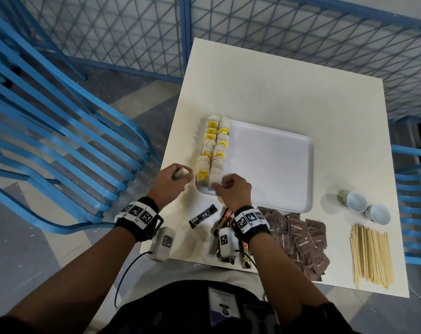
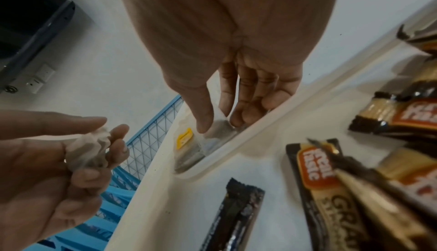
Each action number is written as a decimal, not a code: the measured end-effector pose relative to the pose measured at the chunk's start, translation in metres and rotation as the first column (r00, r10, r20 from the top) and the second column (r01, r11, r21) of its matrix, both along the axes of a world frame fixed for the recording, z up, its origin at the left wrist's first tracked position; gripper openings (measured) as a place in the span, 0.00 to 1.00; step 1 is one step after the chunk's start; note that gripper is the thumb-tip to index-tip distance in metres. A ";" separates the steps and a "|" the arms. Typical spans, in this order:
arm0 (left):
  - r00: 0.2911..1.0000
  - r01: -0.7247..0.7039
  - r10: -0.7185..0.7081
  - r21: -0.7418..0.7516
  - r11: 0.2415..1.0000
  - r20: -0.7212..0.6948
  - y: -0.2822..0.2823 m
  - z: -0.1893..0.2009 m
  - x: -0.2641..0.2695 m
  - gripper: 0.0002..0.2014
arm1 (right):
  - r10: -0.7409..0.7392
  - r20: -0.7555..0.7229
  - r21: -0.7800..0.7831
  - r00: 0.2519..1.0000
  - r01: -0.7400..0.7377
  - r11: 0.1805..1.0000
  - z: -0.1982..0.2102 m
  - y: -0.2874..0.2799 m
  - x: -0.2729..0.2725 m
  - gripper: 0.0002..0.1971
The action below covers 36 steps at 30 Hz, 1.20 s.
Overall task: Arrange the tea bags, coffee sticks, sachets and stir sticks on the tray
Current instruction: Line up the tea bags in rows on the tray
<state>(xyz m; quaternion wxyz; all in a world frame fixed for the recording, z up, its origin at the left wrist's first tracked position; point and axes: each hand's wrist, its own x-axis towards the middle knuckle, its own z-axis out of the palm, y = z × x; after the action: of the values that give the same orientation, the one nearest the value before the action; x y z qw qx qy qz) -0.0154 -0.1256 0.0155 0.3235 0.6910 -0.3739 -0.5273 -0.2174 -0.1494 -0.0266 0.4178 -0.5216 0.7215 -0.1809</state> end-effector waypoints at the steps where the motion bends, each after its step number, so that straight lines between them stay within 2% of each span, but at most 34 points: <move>1: 1.000 0.002 -0.002 0.002 1.000 0.001 0.000 0.000 0.001 0.07 | -0.006 -0.002 0.001 1.000 0.006 1.000 0.000 0.000 0.000 0.12; 6: 0.999 0.044 -0.043 0.030 0.999 -0.031 -0.001 0.001 0.003 0.08 | 0.012 -0.030 0.022 0.999 -0.011 1.000 0.000 -0.003 0.001 0.05; 15: 0.994 0.036 -0.030 0.056 0.998 -0.109 -0.002 0.012 0.001 0.18 | -0.017 -0.048 0.039 0.999 0.018 0.999 0.000 -0.013 0.001 0.05; 19: 0.990 0.044 -0.031 0.096 0.994 -0.134 -0.001 0.012 0.000 0.26 | -0.026 -0.033 0.037 0.999 0.027 0.999 0.000 -0.012 0.000 0.07; 23: 0.994 0.063 -0.054 0.098 0.993 -0.093 -0.003 0.003 0.000 0.17 | -0.082 -0.004 0.010 0.997 0.082 0.997 0.004 -0.009 -0.004 0.11; 26: 0.995 0.071 -0.065 0.075 0.995 -0.079 -0.004 -0.003 -0.001 0.13 | -0.102 0.025 -0.059 0.994 0.103 0.993 0.012 -0.008 -0.004 0.08; 29: 0.992 0.088 -0.083 0.052 0.995 -0.092 -0.005 -0.004 -0.004 0.14 | -0.002 0.108 -0.147 0.994 0.018 0.989 0.026 -0.010 0.004 0.05; 32: 0.988 0.120 -0.119 0.006 0.993 -0.096 -0.005 -0.002 -0.007 0.13 | 0.195 0.189 -0.134 0.962 -0.171 0.976 0.042 -0.016 0.018 0.09; 34: 0.986 0.127 -0.129 -0.025 0.992 -0.110 -0.005 0.002 -0.008 0.12 | 0.299 0.169 -0.104 0.939 -0.285 0.953 0.048 -0.020 0.022 0.13; 36: 0.983 0.122 -0.128 -0.050 0.991 -0.129 -0.005 0.006 -0.010 0.10 | 0.337 0.142 -0.091 0.931 -0.327 0.941 0.048 -0.022 0.022 0.12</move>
<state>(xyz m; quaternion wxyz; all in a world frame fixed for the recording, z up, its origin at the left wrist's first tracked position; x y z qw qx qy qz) -0.0258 -0.1301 0.0211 0.3282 0.6228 -0.4053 -0.5832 -0.1950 -0.1718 0.0216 0.4800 -0.6339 0.5817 -0.1715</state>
